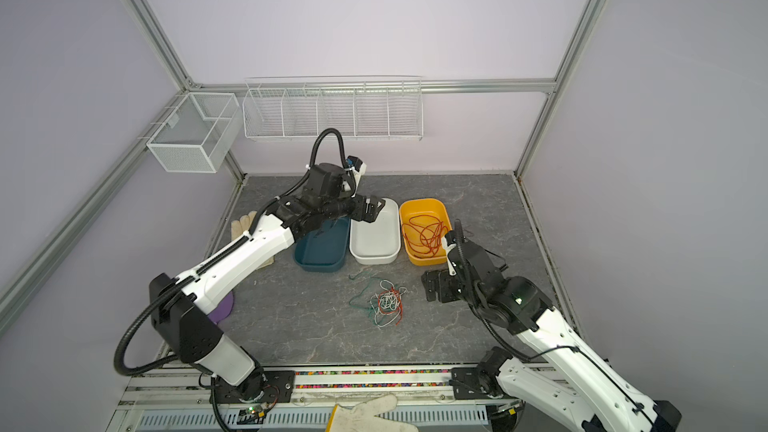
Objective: Untangle the cables
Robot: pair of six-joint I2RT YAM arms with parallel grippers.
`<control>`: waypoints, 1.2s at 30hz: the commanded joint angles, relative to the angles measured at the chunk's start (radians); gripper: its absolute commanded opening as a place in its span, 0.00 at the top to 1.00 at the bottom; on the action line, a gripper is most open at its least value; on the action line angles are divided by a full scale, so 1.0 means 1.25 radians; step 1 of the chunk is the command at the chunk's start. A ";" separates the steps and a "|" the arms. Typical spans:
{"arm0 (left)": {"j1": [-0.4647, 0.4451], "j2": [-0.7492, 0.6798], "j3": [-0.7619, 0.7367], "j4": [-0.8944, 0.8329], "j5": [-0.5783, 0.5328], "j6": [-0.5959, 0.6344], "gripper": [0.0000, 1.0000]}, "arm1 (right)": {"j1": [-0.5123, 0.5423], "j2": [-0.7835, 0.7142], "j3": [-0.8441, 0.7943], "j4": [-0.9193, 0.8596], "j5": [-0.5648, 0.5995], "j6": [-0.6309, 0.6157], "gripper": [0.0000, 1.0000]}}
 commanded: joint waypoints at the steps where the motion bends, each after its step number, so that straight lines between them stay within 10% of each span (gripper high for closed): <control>1: 0.001 -0.105 -0.080 -0.045 -0.108 -0.040 0.01 | -0.063 0.099 0.047 0.081 -0.030 0.035 0.11; 15: 0.020 -0.385 -0.411 0.080 -0.358 -0.015 0.01 | -0.259 0.478 0.133 0.232 -0.098 0.058 0.26; 36: 0.020 -0.428 -0.442 0.098 -0.463 0.036 0.00 | -0.297 0.772 0.323 0.263 0.013 0.008 0.90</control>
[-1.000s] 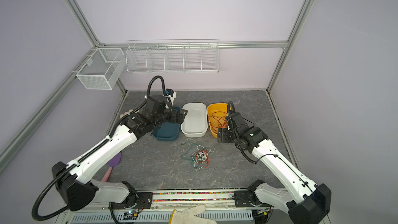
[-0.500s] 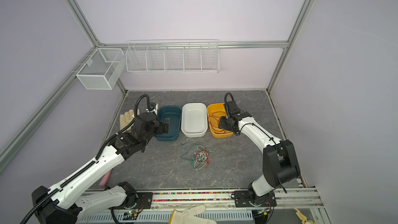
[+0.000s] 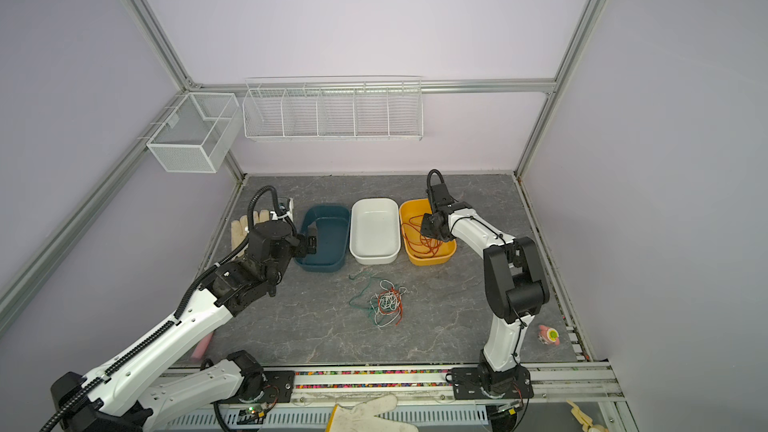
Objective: Untangle the cables
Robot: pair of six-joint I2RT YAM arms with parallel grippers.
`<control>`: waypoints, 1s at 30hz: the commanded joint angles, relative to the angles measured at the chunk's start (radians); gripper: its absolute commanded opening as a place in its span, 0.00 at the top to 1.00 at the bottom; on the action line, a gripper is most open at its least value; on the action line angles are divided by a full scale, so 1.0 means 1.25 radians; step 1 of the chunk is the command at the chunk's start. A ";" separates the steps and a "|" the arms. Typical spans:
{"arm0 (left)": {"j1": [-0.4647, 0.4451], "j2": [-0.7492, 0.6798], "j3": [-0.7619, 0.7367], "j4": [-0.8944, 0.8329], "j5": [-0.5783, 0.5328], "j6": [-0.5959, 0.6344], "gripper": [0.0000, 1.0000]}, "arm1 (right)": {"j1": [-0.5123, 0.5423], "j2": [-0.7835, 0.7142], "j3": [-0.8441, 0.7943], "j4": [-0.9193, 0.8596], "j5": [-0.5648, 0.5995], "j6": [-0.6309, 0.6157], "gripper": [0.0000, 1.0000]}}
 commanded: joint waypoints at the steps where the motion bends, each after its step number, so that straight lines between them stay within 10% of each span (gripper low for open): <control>1: 0.004 0.000 -0.002 0.005 -0.010 0.011 0.00 | -0.004 0.029 0.052 -0.027 0.083 -0.020 0.92; 11: 0.004 0.009 0.001 0.001 0.008 0.014 0.00 | 0.004 0.111 0.183 -0.137 0.269 -0.098 0.94; 25: 0.004 0.020 0.004 -0.004 0.015 0.019 0.00 | 0.057 0.196 0.180 -0.136 0.148 -0.129 0.94; 30: 0.004 0.019 0.006 -0.006 0.026 0.023 0.00 | 0.073 0.128 0.169 -0.149 0.141 -0.117 0.74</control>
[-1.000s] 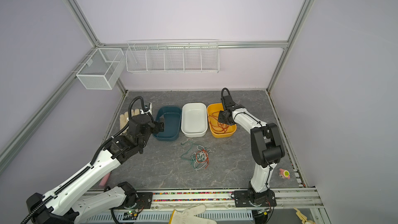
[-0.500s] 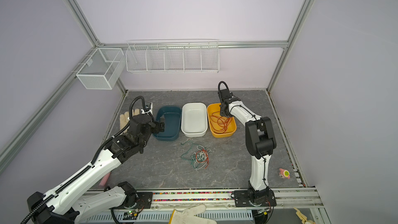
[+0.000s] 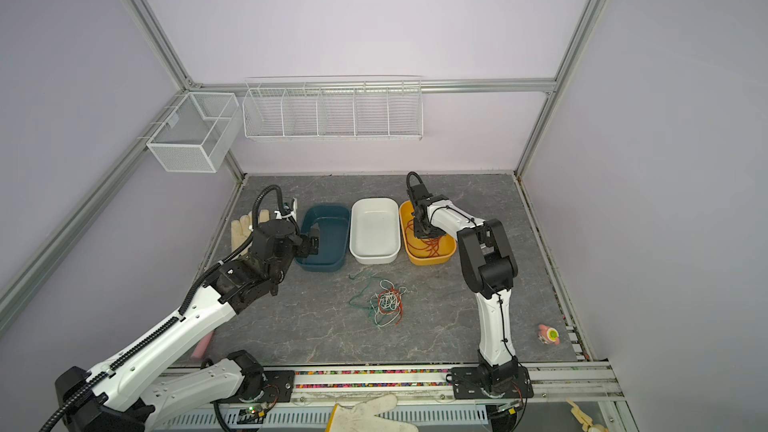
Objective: Untangle the cables
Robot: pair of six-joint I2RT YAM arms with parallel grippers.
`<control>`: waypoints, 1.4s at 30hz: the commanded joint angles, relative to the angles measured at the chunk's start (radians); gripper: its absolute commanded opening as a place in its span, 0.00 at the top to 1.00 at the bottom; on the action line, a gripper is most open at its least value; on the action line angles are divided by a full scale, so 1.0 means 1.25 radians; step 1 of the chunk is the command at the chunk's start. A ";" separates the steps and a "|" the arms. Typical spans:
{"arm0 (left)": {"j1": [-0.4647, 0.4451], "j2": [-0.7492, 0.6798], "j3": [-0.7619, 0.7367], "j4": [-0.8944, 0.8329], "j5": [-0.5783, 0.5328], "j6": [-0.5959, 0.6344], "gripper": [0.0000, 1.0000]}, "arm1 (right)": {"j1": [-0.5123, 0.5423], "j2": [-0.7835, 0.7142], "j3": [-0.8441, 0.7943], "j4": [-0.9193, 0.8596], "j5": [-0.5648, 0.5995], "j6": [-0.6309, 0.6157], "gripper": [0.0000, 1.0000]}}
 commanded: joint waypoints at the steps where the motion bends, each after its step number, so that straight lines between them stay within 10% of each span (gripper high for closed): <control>1: 0.004 0.000 0.006 -0.006 0.013 0.015 0.00 | 0.015 -0.076 -0.004 -0.032 -0.020 -0.001 0.70; 10: 0.004 -0.005 0.004 -0.009 0.050 0.022 0.01 | 0.028 -0.168 0.004 -0.100 0.001 -0.006 0.39; 29: 0.004 0.048 0.088 -0.114 0.237 -0.053 0.01 | 0.166 -0.665 -0.431 0.076 -0.331 0.028 0.33; 42: -0.034 0.014 -0.047 -0.102 0.458 -0.295 0.01 | 0.375 -0.919 -0.784 0.248 -0.279 0.165 0.36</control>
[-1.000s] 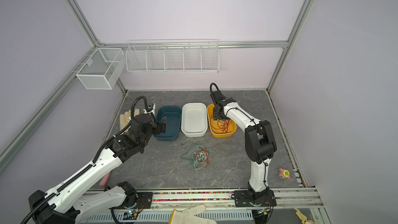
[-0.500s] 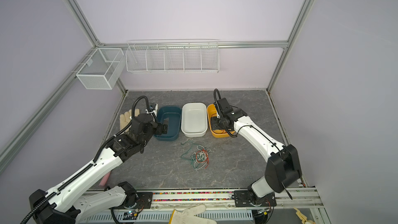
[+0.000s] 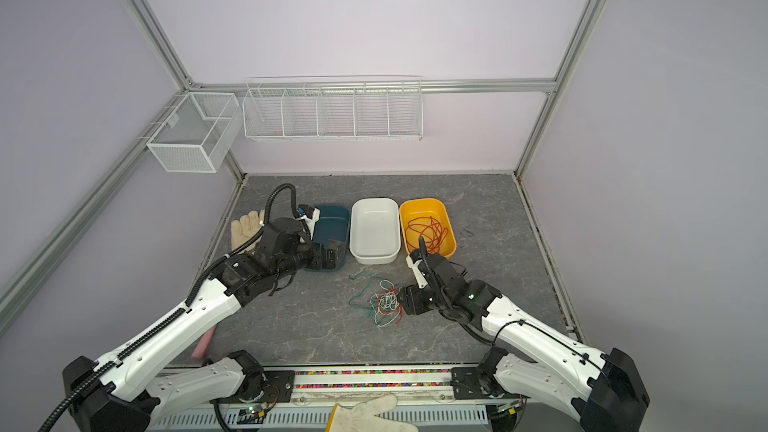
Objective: Untangle the cables
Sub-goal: 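Lower both grippers onto the tangle, right grasping a red wire, left a green wire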
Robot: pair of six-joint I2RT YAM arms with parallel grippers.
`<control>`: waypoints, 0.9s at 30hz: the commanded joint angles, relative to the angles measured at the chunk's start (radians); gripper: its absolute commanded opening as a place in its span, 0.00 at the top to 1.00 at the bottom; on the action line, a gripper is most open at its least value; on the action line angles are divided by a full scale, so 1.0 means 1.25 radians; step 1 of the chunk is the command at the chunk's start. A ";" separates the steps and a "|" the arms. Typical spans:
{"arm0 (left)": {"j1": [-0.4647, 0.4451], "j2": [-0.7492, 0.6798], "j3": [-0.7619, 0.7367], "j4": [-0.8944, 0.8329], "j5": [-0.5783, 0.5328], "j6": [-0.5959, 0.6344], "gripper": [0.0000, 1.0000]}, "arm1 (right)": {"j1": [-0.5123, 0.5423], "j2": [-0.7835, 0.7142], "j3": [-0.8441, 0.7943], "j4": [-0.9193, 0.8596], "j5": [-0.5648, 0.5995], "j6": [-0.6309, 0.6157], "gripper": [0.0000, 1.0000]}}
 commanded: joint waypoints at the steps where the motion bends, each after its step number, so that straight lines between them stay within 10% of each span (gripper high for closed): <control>1: -0.041 -0.026 -0.066 0.011 0.038 -0.100 0.01 | 0.047 -0.029 -0.050 0.084 0.036 0.055 0.36; 27: -0.277 0.040 -0.366 0.288 0.031 -0.354 0.06 | 0.119 0.094 -0.118 0.198 0.113 0.090 0.61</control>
